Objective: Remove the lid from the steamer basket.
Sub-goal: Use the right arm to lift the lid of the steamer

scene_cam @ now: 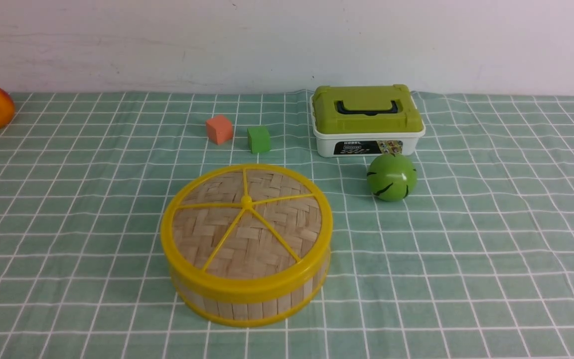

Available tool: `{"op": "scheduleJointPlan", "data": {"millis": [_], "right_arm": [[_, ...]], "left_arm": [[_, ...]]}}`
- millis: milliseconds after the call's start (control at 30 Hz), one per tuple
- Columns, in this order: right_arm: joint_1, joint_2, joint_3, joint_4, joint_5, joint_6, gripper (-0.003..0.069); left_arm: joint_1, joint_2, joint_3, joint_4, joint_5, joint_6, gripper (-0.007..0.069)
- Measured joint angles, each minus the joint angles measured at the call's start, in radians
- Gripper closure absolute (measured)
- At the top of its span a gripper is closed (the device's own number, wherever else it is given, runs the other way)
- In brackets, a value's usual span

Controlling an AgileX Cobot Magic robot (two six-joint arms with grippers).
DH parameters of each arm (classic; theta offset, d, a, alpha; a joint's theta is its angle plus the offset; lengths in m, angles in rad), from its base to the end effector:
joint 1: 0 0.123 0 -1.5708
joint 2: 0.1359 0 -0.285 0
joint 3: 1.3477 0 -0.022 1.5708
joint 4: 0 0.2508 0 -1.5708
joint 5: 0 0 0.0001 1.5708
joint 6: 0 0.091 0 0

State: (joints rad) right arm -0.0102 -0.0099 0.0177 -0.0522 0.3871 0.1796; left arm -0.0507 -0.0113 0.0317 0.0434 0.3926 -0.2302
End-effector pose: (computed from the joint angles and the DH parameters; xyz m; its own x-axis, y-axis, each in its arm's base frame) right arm 0.0522 -0.0023 0.1730 -0.2960 0.1339 -0.9458 0.0683 0.9906 0.1188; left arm 0.0522 -0.0011 0.1679 -0.3202 -0.1729 -0.9314 -0.0260 0.9844 -0.1738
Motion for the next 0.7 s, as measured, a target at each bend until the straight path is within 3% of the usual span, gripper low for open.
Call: {"op": "scheduleJointPlan", "data": {"millis": [500,600,700], "right_arm": [[0.0,0.0,0.0,0.029,0.0,0.005,0.0418],[0.0,0.0,0.0,0.164,0.0,0.059,0.0418],[0.0,0.0,0.001,0.421,0.002,0.204,0.0418]], "left_arm": [[0.0,0.0,0.0,0.0,0.0,0.0,0.0385],[0.0,0.0,0.0,0.0,0.0,0.0,0.0385],[0.0,0.0,0.0,0.0,0.0,0.0,0.0385]]}}
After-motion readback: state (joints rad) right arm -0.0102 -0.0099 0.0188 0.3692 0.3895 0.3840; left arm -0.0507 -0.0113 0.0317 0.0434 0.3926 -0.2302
